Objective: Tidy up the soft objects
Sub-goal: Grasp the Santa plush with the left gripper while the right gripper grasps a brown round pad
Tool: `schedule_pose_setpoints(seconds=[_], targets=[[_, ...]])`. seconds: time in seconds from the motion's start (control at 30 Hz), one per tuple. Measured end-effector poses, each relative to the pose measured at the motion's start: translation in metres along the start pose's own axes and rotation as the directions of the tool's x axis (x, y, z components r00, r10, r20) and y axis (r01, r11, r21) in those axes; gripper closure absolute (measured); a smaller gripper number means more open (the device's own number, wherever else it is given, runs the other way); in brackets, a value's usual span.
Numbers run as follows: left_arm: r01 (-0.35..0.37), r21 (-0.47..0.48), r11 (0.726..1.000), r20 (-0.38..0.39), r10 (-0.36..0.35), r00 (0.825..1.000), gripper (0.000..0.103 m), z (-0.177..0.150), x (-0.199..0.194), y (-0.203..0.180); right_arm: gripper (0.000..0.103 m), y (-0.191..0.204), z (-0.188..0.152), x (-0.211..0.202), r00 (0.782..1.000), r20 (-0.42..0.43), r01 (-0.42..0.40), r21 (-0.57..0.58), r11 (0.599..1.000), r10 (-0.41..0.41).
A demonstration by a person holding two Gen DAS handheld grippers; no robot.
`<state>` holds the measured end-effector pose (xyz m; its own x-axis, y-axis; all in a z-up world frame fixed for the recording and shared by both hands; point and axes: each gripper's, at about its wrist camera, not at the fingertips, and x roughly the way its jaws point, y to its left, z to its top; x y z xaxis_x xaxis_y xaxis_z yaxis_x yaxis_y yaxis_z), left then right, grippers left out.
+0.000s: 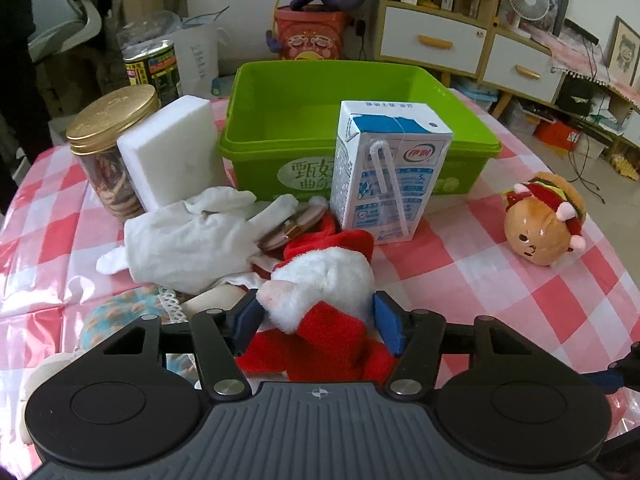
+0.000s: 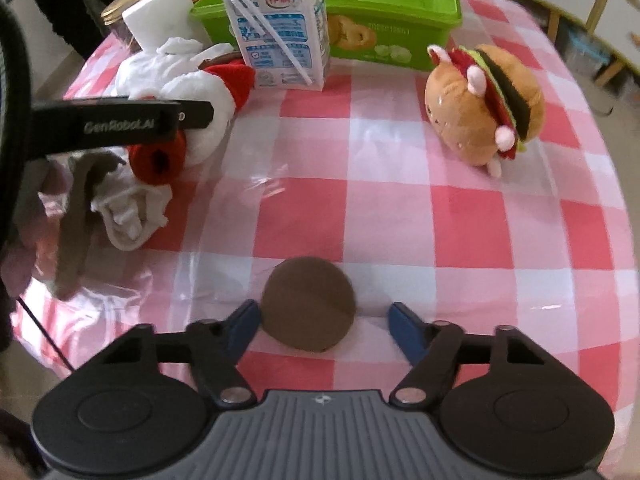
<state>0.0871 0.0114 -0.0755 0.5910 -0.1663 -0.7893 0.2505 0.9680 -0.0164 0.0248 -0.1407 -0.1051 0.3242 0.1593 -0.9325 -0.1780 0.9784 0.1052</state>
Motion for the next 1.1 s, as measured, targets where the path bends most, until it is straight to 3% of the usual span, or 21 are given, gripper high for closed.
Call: schedule_pose_setpoints(seconds=[0.07, 0.23, 0.4, 0.63, 0.73, 0.8, 0.87, 1.03, 1.1], targets=[[-0.001, -0.013, 1.000, -0.003, 0.001, 1.000, 0.052, 0.001, -0.001, -0.001, 0.080, 0.002, -0.002, -0.001, 0.999, 0.015, 0.033, -0.026, 0.999, -0.033], [0.007, -0.051, 0.999, 0.002, -0.007, 1.000, 0.061, 0.003, -0.007, 0.002, 0.086, -0.003, 0.000, -0.004, 0.999, 0.031, 0.010, -0.011, 1.000, -0.010], [0.101, -0.126, 0.987, 0.003, -0.101, 0.995, 0.062, 0.006, -0.021, 0.009, 0.097, -0.030, 0.007, -0.013, 0.992, 0.051, -0.123, 0.127, 0.984, 0.117], [0.228, -0.246, 0.942, 0.019, -0.231, 0.973, 0.062, 0.005, -0.041, 0.019, 0.099, -0.054, 0.013, -0.020, 0.967, 0.090, -0.253, 0.266, 0.930, 0.237], [0.227, -0.238, 0.944, 0.029, -0.227, 0.973, 0.062, 0.004, -0.051, 0.018, 0.099, -0.050, 0.016, -0.022, 0.975, 0.100, -0.217, 0.237, 0.947, 0.198], [0.228, -0.239, 0.944, 0.029, -0.228, 0.973, 0.062, 0.003, -0.056, 0.018, 0.085, -0.041, 0.017, -0.020, 0.982, 0.091, -0.184, 0.202, 0.962, 0.169], [0.229, -0.241, 0.943, 0.033, -0.228, 0.973, 0.062, 0.002, -0.062, 0.018, 0.058, -0.030, 0.019, -0.015, 0.988, 0.090, -0.136, 0.158, 0.978, 0.123], [0.217, -0.246, 0.945, 0.038, -0.214, 0.976, 0.062, -0.001, -0.069, 0.019, 0.058, -0.002, 0.018, 0.000, 0.996, 0.049, -0.073, 0.047, 0.996, 0.071], [0.211, -0.255, 0.944, 0.033, -0.210, 0.977, 0.062, -0.003, -0.069, 0.022, 0.067, 0.007, 0.015, 0.006, 0.999, 0.039, -0.017, -0.002, 1.000, 0.018]])
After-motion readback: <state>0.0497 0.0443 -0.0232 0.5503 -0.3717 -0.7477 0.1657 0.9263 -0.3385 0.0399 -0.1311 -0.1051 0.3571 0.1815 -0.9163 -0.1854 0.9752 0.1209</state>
